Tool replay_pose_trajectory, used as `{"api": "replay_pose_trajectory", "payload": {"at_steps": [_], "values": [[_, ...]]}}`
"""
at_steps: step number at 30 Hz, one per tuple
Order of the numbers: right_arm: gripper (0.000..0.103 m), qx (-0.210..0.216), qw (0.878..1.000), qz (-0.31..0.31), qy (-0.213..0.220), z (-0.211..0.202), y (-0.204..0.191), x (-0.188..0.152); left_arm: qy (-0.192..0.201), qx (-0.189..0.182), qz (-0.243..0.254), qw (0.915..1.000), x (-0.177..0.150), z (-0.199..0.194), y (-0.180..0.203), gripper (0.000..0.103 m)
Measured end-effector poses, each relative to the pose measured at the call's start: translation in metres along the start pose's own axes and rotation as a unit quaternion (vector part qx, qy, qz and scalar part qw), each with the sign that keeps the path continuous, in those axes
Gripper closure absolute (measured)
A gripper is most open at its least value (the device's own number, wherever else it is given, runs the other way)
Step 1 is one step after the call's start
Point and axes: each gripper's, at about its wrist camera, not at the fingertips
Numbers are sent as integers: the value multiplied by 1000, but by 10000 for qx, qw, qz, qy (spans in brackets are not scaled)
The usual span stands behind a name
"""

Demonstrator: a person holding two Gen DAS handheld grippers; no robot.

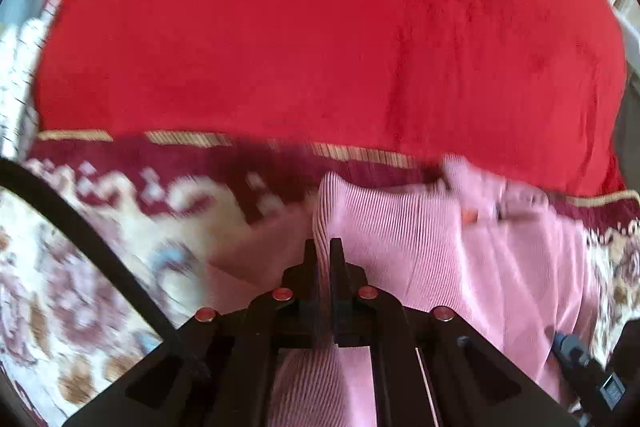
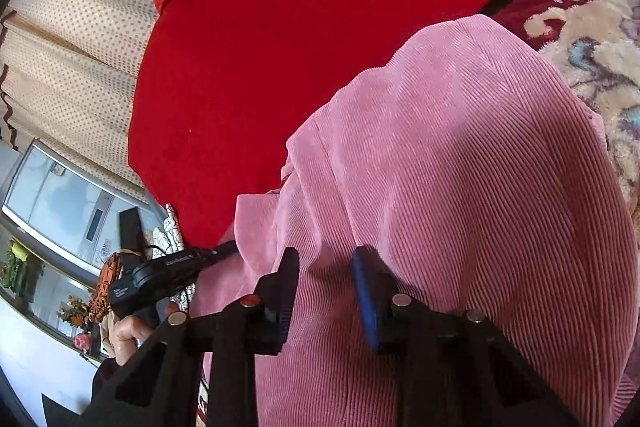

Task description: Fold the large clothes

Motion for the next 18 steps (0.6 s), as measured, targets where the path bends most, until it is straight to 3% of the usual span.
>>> {"api": "replay_pose_trajectory", "payload": {"at_steps": [3, 5, 7, 8, 11, 12, 13, 14, 15, 18], "values": [[73, 92, 9999, 73, 72, 4, -16, 3, 521, 181, -340, 9979, 3, -26, -19, 100], [73, 93, 9999, 62, 79, 2, -18, 2, 517, 825, -369, 9946, 3, -26, -30, 103], [73, 129, 9998, 87, 126, -2, -18, 2, 541, 1217, -625, 9891, -4, -26, -48, 103], [71, 175, 9997, 102, 133, -4, -20, 2, 537, 1276, -905, 9862, -9, -28, -62, 103], [69, 329, 9993, 68, 155, -10, -23, 3, 383, 668, -1371, 9876, -20, -34, -83, 102], [69, 361, 9992, 45, 158, -11, -24, 3, 319, 516, -1369, 9887, -26, -40, -85, 99], [69, 384, 9991, 27, 156, -12, -29, 5, 226, 410, -1283, 9906, -32, -45, -85, 81], [69, 414, 9990, -1, 151, -13, -30, 5, 182, 413, -1216, 9915, -38, -54, -82, 55], [69, 431, 9989, -31, 156, -14, -32, 4, 242, 453, -1181, 9917, -44, -62, -82, 44], [69, 508, 9983, -273, 111, -17, -42, 1, 679, 202, -971, 9928, -71, -96, -72, 42]]}}
Point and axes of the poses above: each gripper's, at about its wrist camera, not at the fingertips, and z roughly the way its jaws point, y to its right, x to its top, and after that the axes turned 3 degrees about y, right-handed
